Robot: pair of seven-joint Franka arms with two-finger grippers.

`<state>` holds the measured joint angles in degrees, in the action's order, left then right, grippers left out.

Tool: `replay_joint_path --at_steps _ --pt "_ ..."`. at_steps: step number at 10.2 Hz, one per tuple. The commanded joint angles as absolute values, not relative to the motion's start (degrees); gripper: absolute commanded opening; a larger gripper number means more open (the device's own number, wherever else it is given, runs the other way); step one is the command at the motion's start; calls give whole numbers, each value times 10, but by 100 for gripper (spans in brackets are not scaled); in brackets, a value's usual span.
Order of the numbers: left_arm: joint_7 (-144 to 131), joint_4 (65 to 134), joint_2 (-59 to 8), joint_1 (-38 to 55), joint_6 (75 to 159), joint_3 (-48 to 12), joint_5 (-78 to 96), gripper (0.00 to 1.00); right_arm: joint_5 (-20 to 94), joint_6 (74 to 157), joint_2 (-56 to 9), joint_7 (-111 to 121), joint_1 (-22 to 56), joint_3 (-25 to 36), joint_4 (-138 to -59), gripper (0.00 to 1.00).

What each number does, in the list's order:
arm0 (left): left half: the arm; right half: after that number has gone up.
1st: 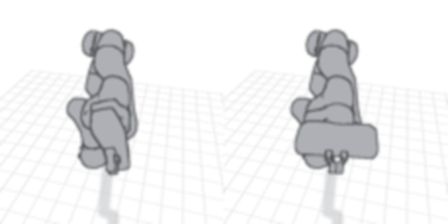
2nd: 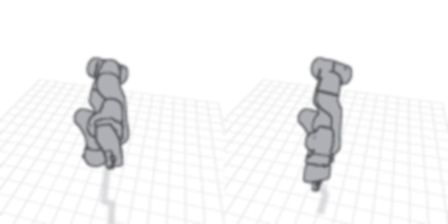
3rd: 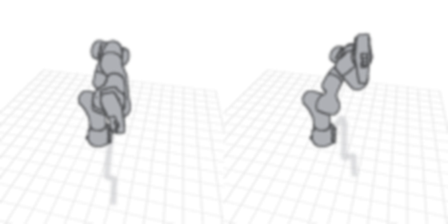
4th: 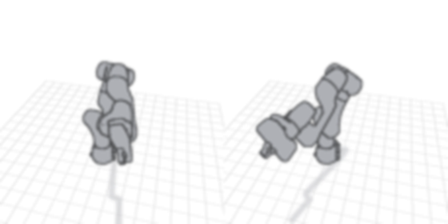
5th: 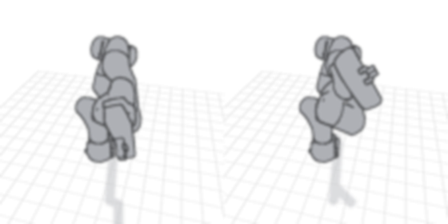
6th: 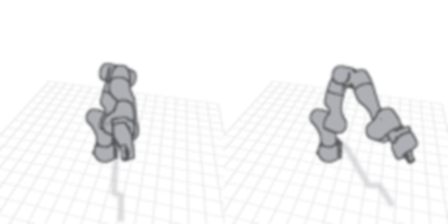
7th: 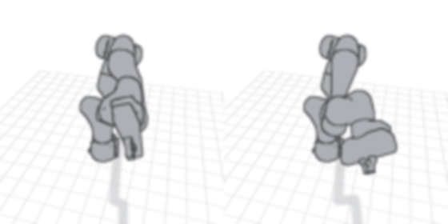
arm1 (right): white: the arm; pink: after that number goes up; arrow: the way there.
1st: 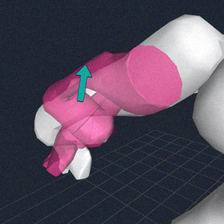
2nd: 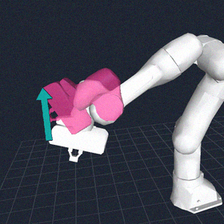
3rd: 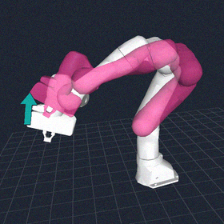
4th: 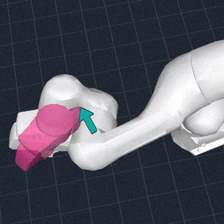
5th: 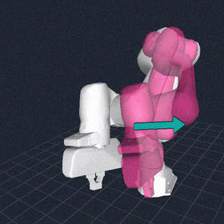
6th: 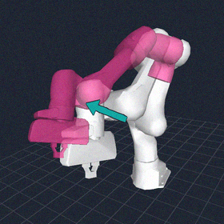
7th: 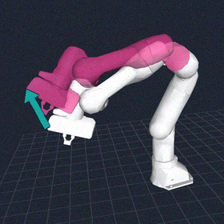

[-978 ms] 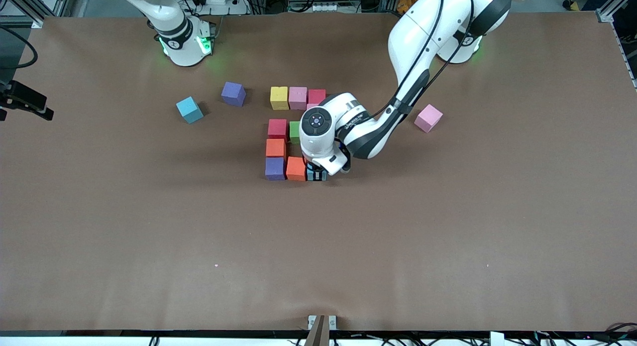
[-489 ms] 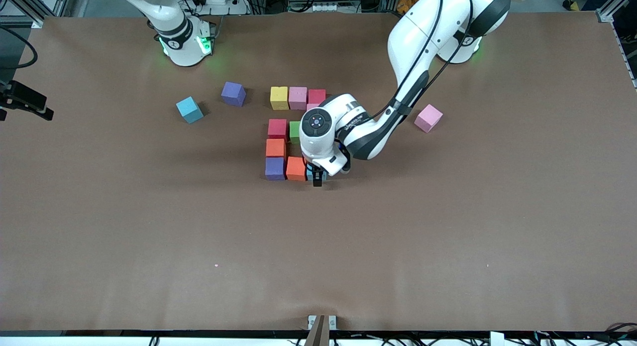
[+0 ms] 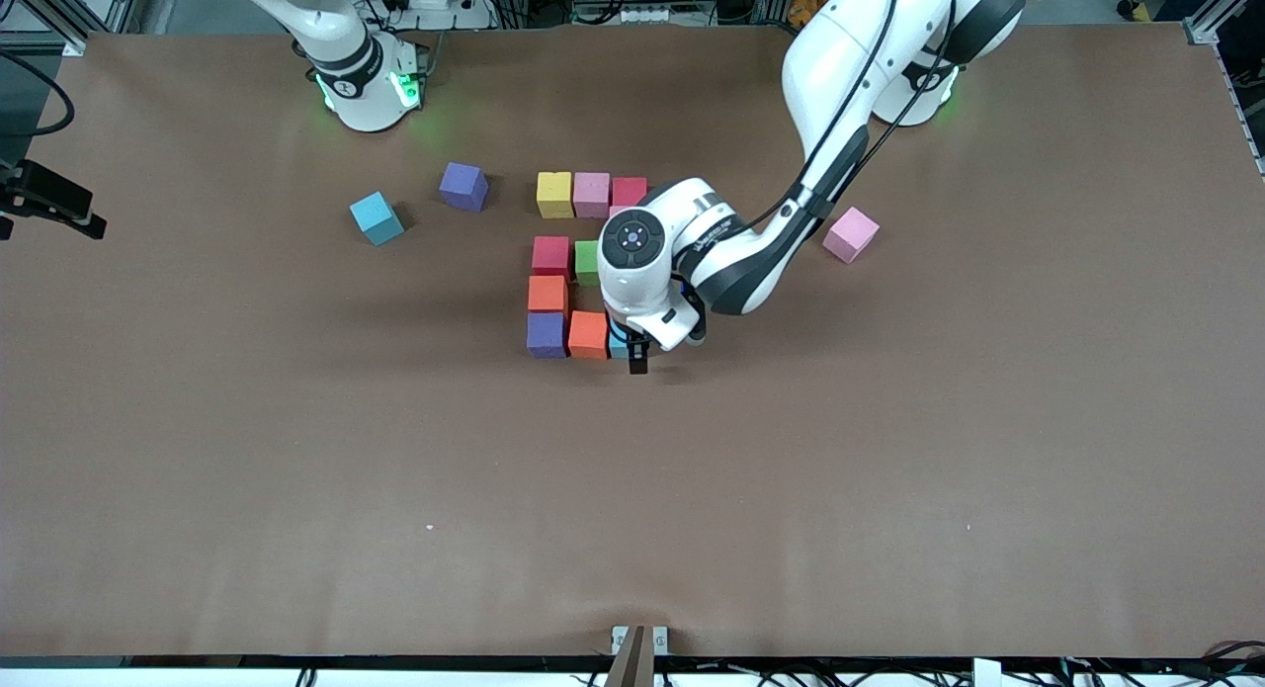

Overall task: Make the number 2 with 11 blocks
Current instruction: 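Place the cyan cube beside the orange cube and open the left gripper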

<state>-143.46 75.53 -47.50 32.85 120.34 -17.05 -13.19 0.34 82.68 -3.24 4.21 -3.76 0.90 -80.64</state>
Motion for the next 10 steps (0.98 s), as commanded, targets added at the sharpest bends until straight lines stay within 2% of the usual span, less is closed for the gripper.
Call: replay_joint_path --at_steps 1,6,10 --pt "-1428 764 -441 323 1167 -176 -127 100 -1 822 -31 49 -48 3 -802 100" --pt "-1294 767 -353 226 1068 -174 -113 100 -3 824 -31 49 -49 4 -801 100" --pt "-1149 768 -308 141 1028 -172 -112 100 -1 825 -31 49 -53 2 -801 100"
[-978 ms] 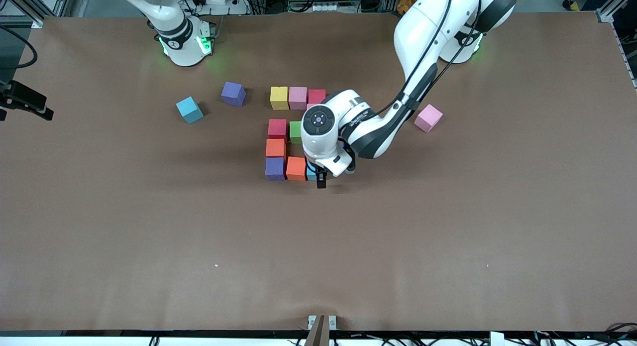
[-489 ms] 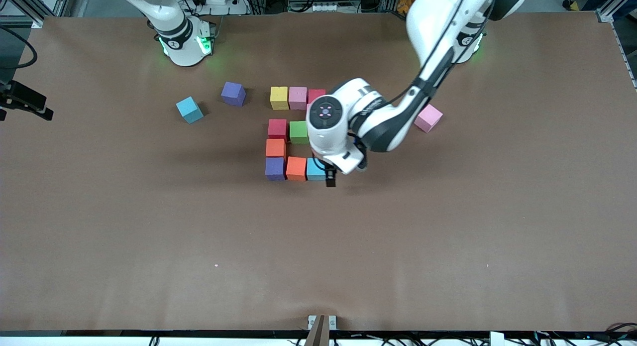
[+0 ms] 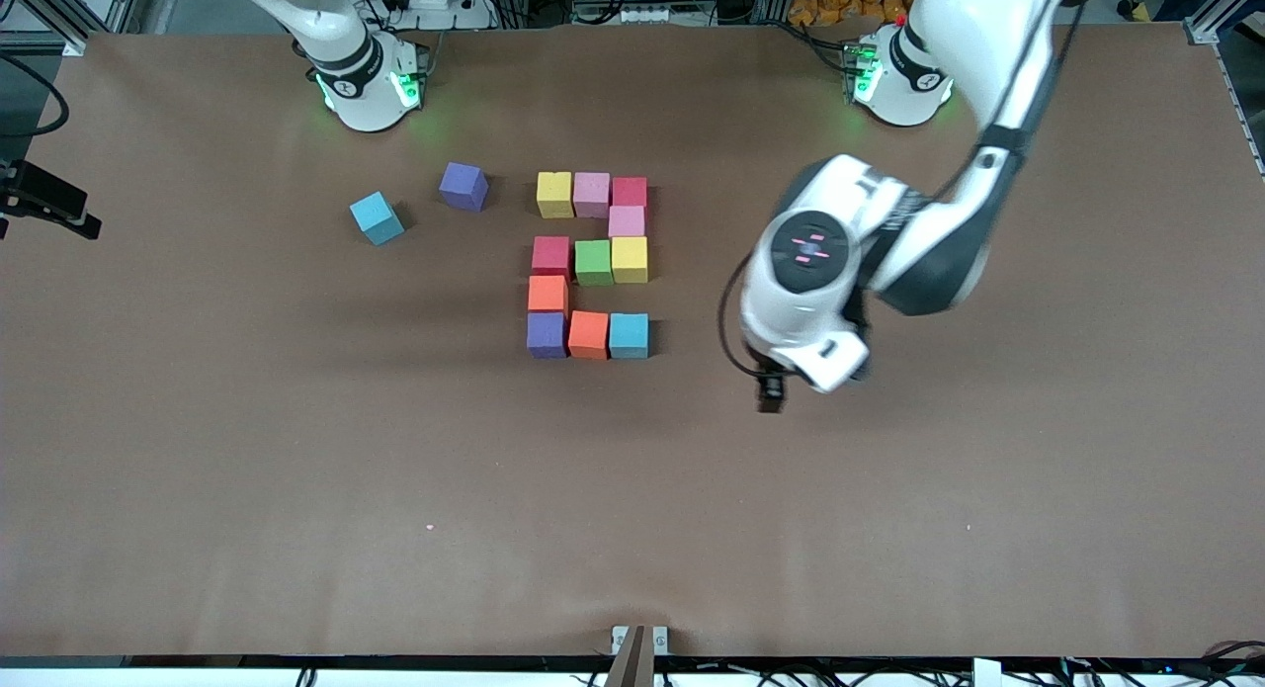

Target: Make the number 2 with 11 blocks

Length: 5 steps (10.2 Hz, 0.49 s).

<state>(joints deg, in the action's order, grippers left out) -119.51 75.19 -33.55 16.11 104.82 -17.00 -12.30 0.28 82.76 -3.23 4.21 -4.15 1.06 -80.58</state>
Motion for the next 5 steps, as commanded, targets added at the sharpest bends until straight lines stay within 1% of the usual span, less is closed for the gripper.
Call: replay_joint_path --at_steps 1,2,3,5 --pt "-1116 771 -295 127 1007 -173 -112 100 0 825 -31 49 -53 2 -801 100" --pt "-1077 777 -281 114 979 -174 -111 100 0 824 -31 49 -53 2 -801 100" --pt "-1039 793 -259 106 967 -174 -98 100 0 825 -31 49 -53 2 -801 100" --pt "-983 847 -212 100 965 -170 -80 100 0 824 -31 49 -53 2 -801 100"
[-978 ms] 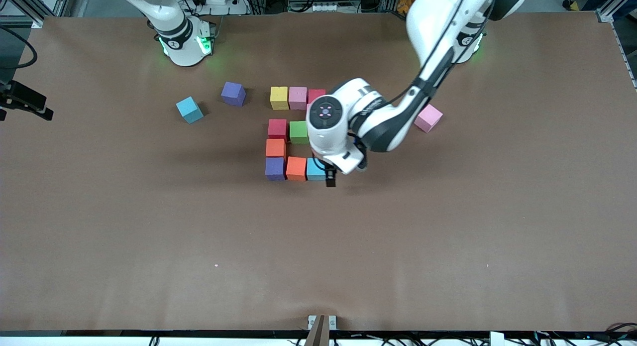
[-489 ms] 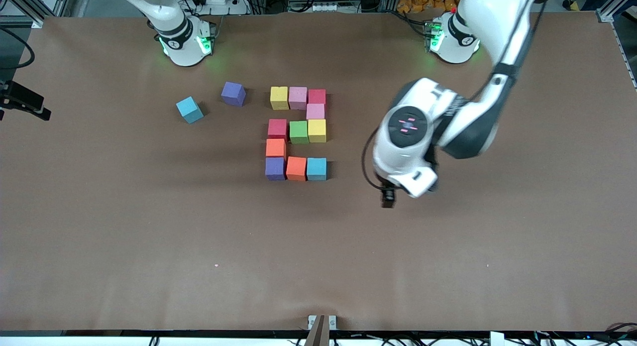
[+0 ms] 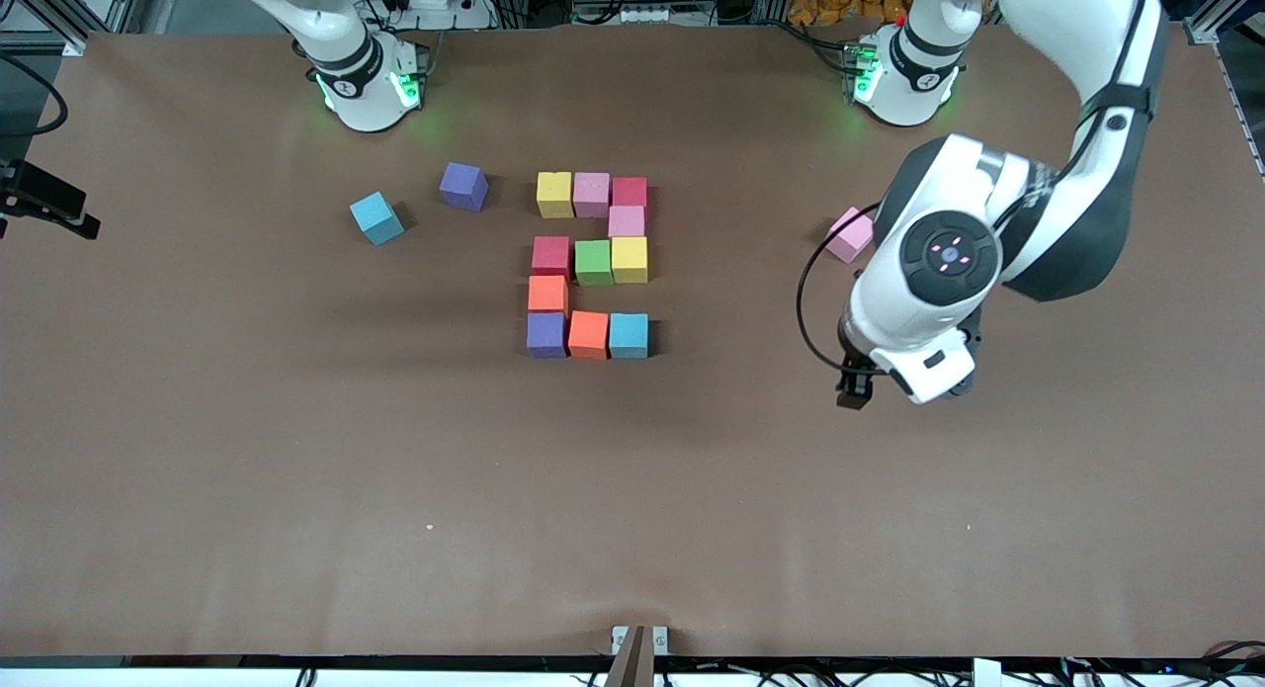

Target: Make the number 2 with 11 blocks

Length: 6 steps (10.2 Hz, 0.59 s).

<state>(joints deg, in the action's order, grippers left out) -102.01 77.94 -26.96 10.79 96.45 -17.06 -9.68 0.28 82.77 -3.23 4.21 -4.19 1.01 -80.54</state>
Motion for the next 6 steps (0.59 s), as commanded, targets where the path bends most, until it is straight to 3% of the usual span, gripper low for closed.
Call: replay_joint_path --at_steps 1,4,6 --pt "-953 878 -182 90 965 -170 -62 100 -1 824 -31 49 -53 2 -801 100" --pt "-825 967 -80 59 966 -170 -29 100 0 824 -31 49 -53 2 -801 100" --pt "-716 970 -48 29 962 -170 -29 100 3 824 -31 49 -52 2 -801 100"
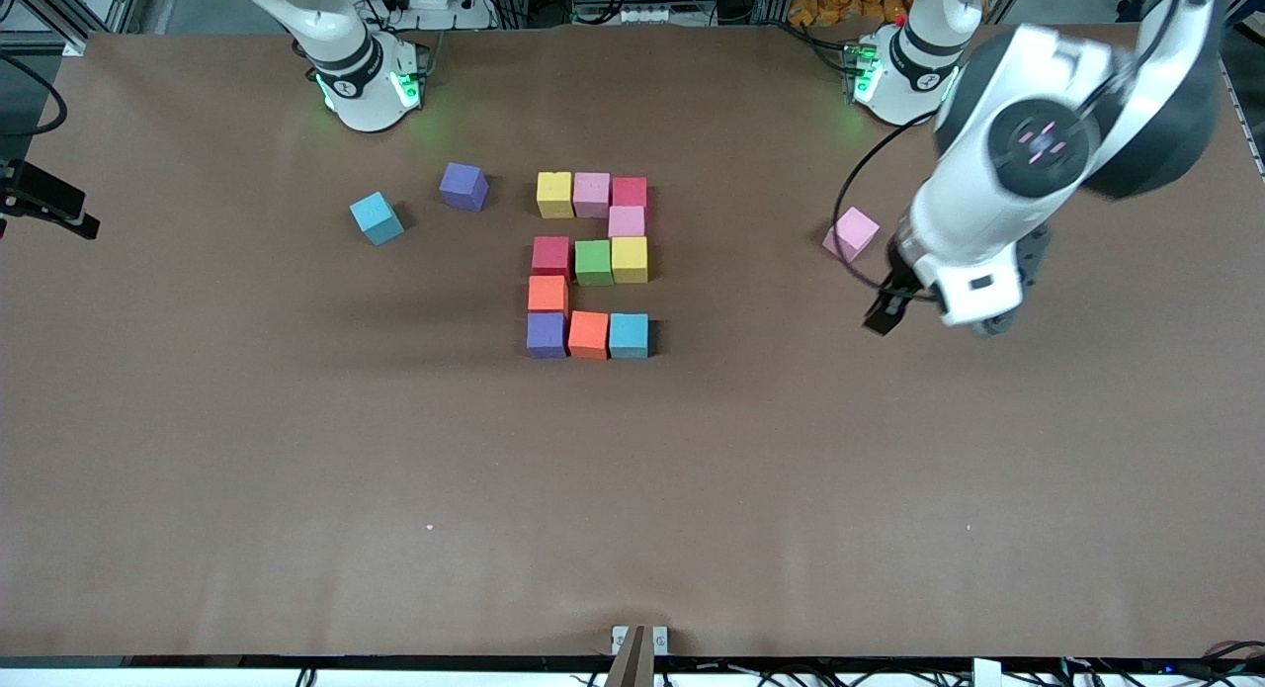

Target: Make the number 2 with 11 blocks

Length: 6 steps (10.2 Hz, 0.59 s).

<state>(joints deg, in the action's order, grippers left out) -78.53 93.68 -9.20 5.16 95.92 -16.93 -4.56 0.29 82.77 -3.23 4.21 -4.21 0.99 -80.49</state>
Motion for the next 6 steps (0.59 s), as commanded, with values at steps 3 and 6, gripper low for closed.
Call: replay_joint_path --at_steps 3,6 --pt "-521 965 -28 10 952 -148 -35 100 5 824 -31 49 -51 2 -801 100" --pt "-288 954 -10 14 938 -97 -30 100 6 824 -32 49 -49 1 -802 100"
